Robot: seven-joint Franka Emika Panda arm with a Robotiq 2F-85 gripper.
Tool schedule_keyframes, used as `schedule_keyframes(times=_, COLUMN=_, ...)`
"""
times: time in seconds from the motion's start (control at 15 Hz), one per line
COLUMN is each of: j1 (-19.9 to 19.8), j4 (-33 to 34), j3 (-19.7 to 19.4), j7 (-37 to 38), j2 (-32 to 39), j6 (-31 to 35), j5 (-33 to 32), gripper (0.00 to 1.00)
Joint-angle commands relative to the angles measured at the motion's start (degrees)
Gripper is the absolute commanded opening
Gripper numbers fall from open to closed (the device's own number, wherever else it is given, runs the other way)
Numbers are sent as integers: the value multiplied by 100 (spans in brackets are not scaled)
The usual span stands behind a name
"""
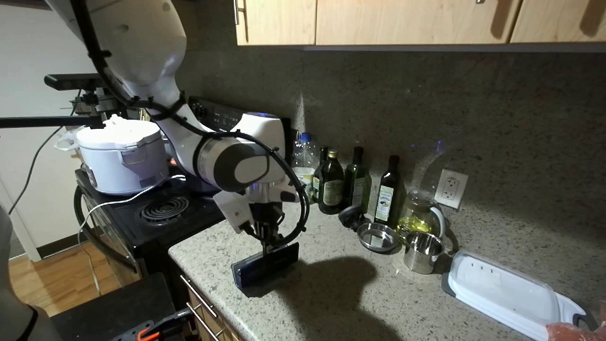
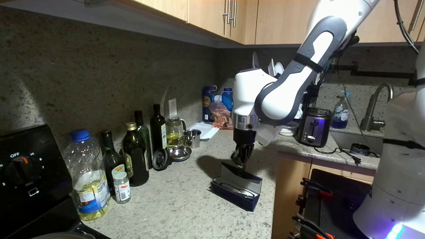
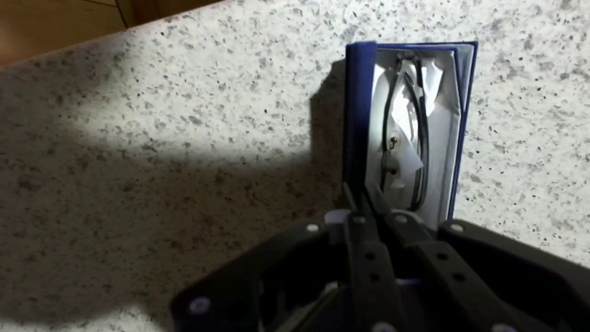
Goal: Open the blue glasses case
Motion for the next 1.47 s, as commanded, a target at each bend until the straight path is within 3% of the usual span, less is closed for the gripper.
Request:
schedule_keyframes(times=0.0, j1=-57, j4=-29, j3=-73, j7=-249, j2=175, j6=122, j5=52, gripper=1)
schedule_keyframes(times=0.47, j1=-126, j4=-38, j3=-249, j7=-261, j2=585, j6=220, j5=-37, gripper=1)
schedule_keyframes(times=1.2, j1=-220, j4=-239, j3=-694, j7=-144, j2=983, j6=915, j5=-149, gripper=1)
schedule_keyframes(times=1.27, j1=-224, j4=-235, j3=-722, j7=-148, j2=1010, j6=938, j5=-153, gripper=23)
schedule_keyframes(times=1.4, j1=-213, j4=-246, j3=-826, j7=-93, j2=1021, j6=879, j5=-240, gripper=36)
